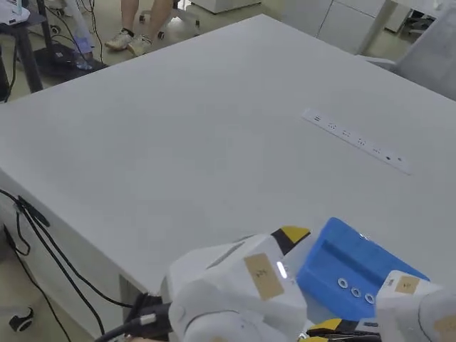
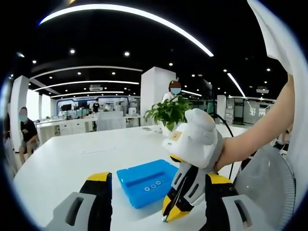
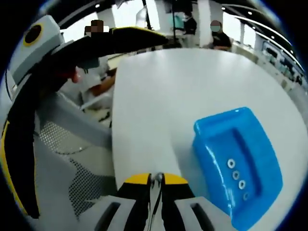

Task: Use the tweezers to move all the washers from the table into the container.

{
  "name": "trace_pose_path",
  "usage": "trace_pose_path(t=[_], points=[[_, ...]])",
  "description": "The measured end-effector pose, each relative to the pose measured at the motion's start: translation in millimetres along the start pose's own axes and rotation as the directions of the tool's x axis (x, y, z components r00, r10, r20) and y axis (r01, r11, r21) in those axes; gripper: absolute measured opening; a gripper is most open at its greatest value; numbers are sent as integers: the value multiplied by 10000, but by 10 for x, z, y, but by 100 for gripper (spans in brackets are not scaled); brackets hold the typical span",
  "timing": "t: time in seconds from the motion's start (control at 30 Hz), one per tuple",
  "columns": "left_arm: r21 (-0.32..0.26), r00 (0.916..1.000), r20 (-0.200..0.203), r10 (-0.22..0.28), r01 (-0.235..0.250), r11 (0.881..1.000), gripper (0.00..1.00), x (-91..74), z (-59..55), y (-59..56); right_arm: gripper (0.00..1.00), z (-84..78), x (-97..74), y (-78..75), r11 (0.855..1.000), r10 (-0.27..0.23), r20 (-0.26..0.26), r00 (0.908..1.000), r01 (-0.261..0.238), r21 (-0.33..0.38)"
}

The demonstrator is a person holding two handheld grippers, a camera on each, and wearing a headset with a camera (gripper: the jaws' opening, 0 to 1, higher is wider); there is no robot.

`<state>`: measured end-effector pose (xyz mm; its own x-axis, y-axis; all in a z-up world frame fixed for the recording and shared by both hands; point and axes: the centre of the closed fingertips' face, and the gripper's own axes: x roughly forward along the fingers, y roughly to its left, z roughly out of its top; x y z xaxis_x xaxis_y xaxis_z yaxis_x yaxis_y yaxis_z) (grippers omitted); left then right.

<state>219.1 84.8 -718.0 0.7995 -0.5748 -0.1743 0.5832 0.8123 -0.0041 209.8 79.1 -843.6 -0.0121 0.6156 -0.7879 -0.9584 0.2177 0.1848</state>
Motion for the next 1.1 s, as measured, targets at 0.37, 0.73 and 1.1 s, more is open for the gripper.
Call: trace_pose_path(t=[0.37, 0.73, 1.1], points=[[-16, 10000, -9, -64, 64, 10000, 80, 5, -10, -9, 5, 177, -255, -102, 9995, -156, -33, 9999, 155, -269], [-44, 10000, -9, -58, 58, 10000, 80, 4, -21, -11, 5, 427, -532, -265, 9850, -129, -672, 9977, 11, -1724], [-28, 10000, -71, -13, 13, 10000, 80, 6, -39, -9, 5, 530, -544, -683, 9740, -606, -1144, 9916, 337, -2238]])
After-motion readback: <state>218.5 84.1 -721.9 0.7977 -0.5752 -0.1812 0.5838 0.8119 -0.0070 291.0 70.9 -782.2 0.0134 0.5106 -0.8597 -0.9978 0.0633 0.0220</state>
